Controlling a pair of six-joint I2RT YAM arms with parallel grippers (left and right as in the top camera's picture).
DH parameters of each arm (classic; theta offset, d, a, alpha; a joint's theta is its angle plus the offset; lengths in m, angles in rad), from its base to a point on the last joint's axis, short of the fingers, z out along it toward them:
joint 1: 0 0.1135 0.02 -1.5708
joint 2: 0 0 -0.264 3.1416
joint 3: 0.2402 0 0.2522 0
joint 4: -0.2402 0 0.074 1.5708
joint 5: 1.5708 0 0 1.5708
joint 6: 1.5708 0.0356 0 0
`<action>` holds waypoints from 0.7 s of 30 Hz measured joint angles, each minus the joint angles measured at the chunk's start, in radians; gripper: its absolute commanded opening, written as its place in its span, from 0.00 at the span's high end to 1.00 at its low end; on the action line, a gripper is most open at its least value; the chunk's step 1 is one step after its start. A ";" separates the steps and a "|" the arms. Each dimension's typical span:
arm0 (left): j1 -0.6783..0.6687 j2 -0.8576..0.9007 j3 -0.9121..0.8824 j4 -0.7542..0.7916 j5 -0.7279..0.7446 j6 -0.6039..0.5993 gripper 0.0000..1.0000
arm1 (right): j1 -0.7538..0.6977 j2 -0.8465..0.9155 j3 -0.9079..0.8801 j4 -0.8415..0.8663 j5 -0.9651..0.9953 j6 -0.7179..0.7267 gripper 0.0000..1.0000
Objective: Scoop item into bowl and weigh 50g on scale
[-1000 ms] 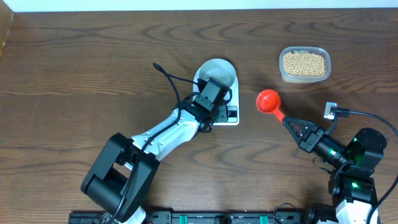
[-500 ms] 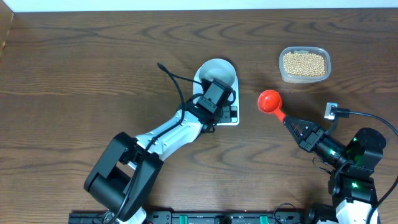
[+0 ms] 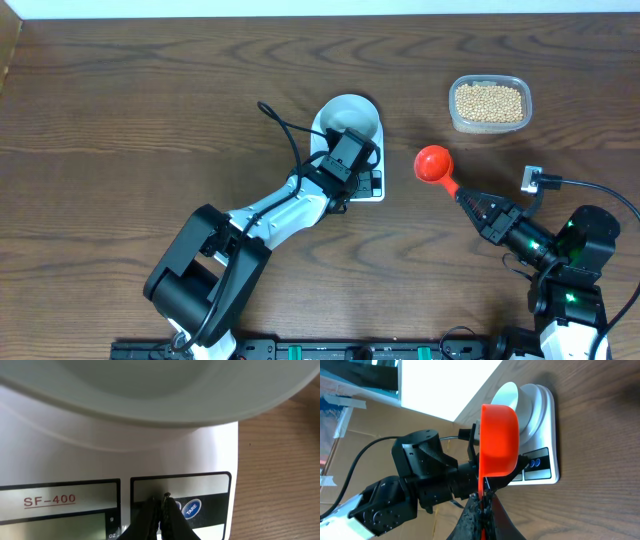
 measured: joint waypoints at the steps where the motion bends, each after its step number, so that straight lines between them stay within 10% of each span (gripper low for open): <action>1: 0.000 0.000 0.000 0.002 0.000 0.000 0.93 | 0.000 0.000 0.000 0.000 0.000 0.000 0.99; 21: 0.000 -0.477 0.002 -0.349 -0.035 0.087 0.92 | 0.000 0.000 0.000 -0.001 0.028 -0.020 0.99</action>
